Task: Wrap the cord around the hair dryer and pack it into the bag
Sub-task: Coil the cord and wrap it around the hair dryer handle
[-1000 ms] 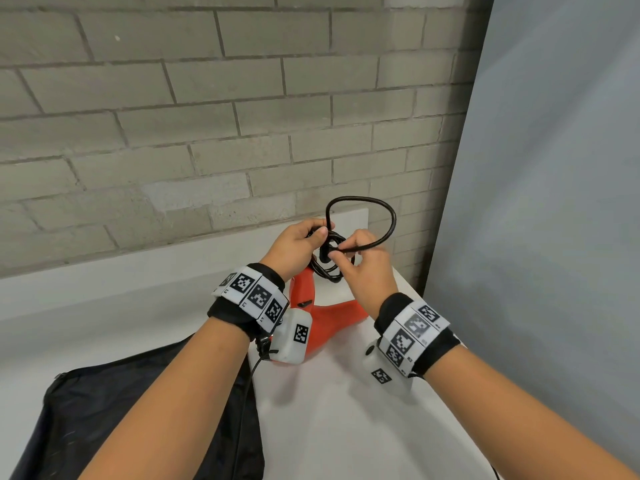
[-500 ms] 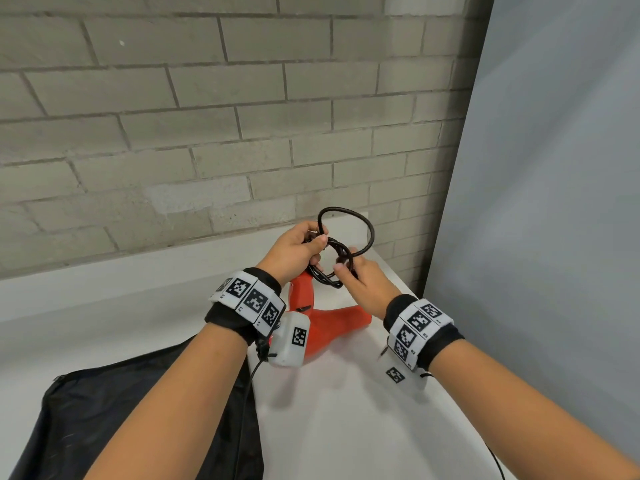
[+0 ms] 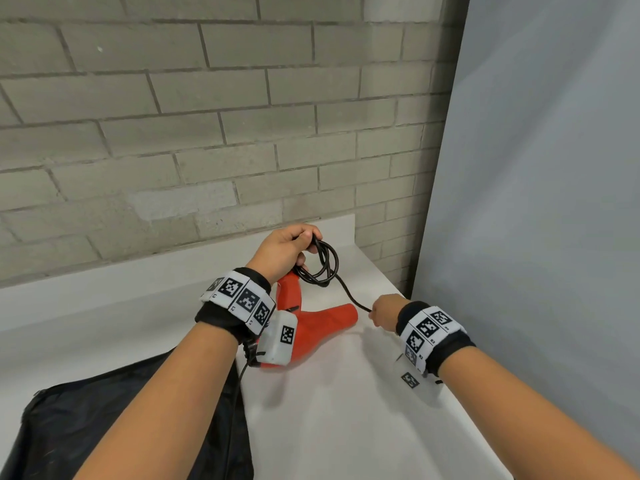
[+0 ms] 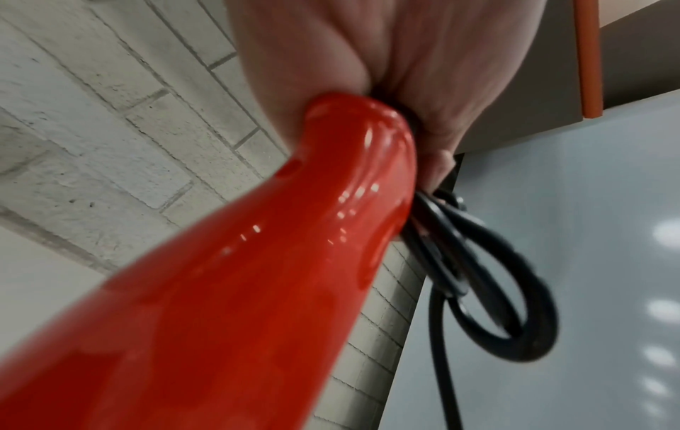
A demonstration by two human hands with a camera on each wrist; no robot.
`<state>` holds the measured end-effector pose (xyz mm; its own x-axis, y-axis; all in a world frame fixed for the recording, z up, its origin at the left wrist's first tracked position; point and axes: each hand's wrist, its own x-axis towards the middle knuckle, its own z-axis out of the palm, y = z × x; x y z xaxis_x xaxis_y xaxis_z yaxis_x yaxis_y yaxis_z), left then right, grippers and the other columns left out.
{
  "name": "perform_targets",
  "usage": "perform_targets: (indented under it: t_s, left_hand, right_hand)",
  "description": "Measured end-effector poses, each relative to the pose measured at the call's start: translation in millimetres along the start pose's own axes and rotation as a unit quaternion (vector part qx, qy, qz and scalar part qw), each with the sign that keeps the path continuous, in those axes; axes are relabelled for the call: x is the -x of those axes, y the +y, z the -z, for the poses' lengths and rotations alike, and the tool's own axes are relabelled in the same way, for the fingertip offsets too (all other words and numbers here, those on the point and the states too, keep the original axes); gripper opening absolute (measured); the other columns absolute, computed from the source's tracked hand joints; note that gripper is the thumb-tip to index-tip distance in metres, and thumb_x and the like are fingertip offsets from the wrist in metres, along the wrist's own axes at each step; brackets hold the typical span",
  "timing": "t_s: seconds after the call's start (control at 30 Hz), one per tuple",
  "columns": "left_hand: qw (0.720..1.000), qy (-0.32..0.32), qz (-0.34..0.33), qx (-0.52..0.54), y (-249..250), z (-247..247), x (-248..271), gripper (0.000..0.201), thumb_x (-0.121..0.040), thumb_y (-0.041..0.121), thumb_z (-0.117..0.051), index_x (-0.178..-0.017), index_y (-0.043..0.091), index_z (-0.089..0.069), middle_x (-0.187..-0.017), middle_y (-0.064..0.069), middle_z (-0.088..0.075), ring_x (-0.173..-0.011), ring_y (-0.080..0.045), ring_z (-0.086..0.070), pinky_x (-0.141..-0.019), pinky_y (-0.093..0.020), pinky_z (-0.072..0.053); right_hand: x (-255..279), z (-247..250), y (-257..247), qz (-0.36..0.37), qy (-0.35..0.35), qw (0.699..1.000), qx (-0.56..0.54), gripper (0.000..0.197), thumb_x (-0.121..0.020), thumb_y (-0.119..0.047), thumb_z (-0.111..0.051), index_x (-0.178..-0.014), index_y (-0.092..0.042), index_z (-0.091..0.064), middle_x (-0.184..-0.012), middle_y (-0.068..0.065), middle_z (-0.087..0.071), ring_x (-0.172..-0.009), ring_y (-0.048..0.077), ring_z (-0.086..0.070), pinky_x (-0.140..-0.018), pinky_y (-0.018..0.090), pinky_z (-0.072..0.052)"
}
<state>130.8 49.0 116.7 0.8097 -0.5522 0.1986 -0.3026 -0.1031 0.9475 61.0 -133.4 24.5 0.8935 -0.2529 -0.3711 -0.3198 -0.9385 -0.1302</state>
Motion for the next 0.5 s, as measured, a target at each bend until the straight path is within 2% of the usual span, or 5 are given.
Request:
perform_targets:
  t_s: [0.1, 0.17, 0.33, 0.4, 0.5]
  left_hand:
    - [1.0, -0.012, -0.003, 0.001, 0, 3, 2, 0.028, -0.095, 0.01, -0.039, -0.079, 0.02, -0.059, -0.07, -0.001, -0.05, -0.04, -0.002, -0.036, -0.048, -0.016, -0.049]
    - [1.0, -0.018, -0.002, -0.003, 0, 2, 2, 0.028, -0.095, 0.01, -0.04, -0.079, 0.021, -0.06, -0.07, 0.0, -0.049, -0.042, -0.004, -0.033, -0.049, -0.017, -0.048]
    - [1.0, -0.017, -0.002, -0.001, 2, 1, 2, 0.028, -0.095, 0.01, -0.04, -0.079, 0.021, -0.059, -0.07, -0.001, -0.047, -0.04, -0.002, -0.032, -0.053, -0.024, -0.041]
    - [1.0, -0.022, -0.004, 0.004, 4, 0, 4, 0.026, -0.094, 0.01, -0.042, -0.078, 0.019, -0.059, -0.07, -0.002, -0.047, -0.038, -0.001, -0.034, -0.055, -0.026, -0.037]
    - [1.0, -0.003, -0.004, 0.004, 5, -3, 5, 0.017, -0.09, 0.014, -0.053, -0.076, 0.02, -0.061, -0.068, -0.001, -0.05, -0.039, 0.0, -0.039, -0.056, -0.026, -0.036]
  right_hand:
    - [3, 6, -10, 0.035, 0.03, 0.998, -0.036, 0.037, -0.094, -0.027, -0.043, -0.122, -0.006, -0.053, -0.126, 0.014, -0.057, -0.115, 0.028, -0.054, -0.094, 0.029, -0.042]
    - [7, 10, -17, 0.095, 0.073, 0.98, -0.161, 0.035, -0.092, -0.02, -0.046, -0.126, -0.015, -0.048, -0.124, 0.012, -0.057, -0.109, 0.025, -0.055, -0.088, 0.026, -0.041]
    - [12, 24, -35, 0.287, 0.059, 0.86, -0.419, 0.035, -0.088, 0.004, -0.046, -0.114, -0.018, -0.051, -0.109, 0.001, -0.061, -0.099, 0.013, -0.059, -0.089, 0.021, -0.045]
    - [12, 28, -38, 0.29, 0.079, 0.846, -0.441, 0.021, -0.092, 0.0, -0.045, -0.099, -0.017, -0.056, -0.089, -0.004, -0.061, -0.08, -0.002, -0.06, -0.078, 0.015, -0.047]
    - [8, 32, -36, 0.239, 0.141, 0.85, -0.448, 0.02, -0.095, -0.006, -0.039, -0.083, -0.007, -0.055, -0.066, 0.001, -0.048, -0.051, 0.004, -0.054, -0.059, 0.017, -0.046]
